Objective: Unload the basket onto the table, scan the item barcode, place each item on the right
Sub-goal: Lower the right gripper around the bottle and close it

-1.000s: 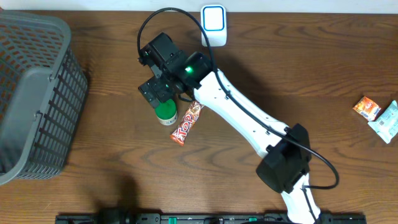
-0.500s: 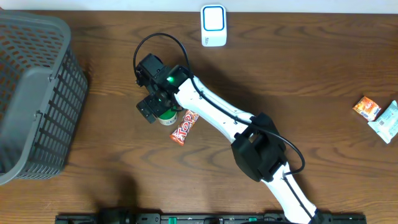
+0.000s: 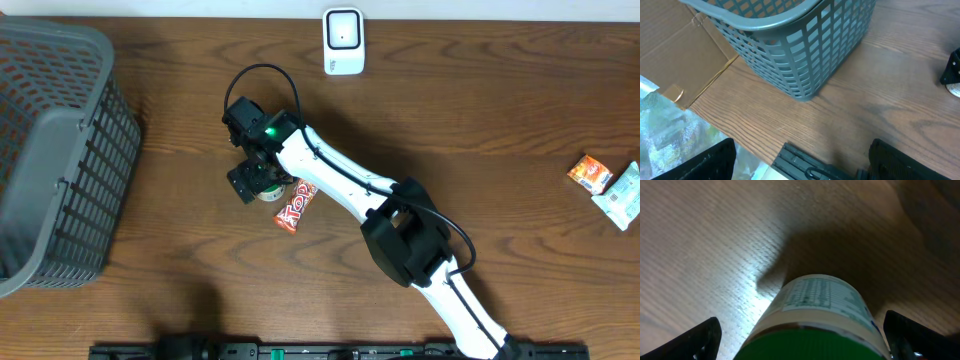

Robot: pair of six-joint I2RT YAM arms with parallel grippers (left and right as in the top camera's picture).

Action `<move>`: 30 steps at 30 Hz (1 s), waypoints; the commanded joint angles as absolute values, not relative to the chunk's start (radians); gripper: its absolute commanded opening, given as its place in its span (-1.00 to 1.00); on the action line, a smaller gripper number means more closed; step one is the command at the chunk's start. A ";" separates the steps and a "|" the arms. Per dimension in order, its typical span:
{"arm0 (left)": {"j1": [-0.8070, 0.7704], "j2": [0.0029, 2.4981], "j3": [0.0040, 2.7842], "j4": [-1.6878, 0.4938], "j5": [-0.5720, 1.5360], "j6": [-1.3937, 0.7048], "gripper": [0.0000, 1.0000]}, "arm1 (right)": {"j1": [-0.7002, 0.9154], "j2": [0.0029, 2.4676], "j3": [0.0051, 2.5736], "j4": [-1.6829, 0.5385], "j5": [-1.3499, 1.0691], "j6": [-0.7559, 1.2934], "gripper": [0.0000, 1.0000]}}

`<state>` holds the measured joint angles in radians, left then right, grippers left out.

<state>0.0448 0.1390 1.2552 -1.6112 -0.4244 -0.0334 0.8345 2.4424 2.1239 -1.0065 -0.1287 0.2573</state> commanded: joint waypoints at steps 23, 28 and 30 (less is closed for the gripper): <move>0.047 0.133 1.258 -1.689 -0.430 -0.039 0.71 | 0.836 2.443 2.145 -1.046 -0.104 0.333 0.18; 0.047 0.133 1.258 -1.689 -0.430 -0.039 0.71 | 0.824 2.442 2.224 -1.128 -0.104 0.332 0.06; 0.047 0.133 1.258 -1.689 -0.430 -0.039 0.71 | 0.818 2.442 2.271 -1.177 -0.103 0.332 0.03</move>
<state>0.0448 0.1390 1.2552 -1.6112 -0.4240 -0.0334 0.8314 2.4462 2.1921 -1.1576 -0.0914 0.3222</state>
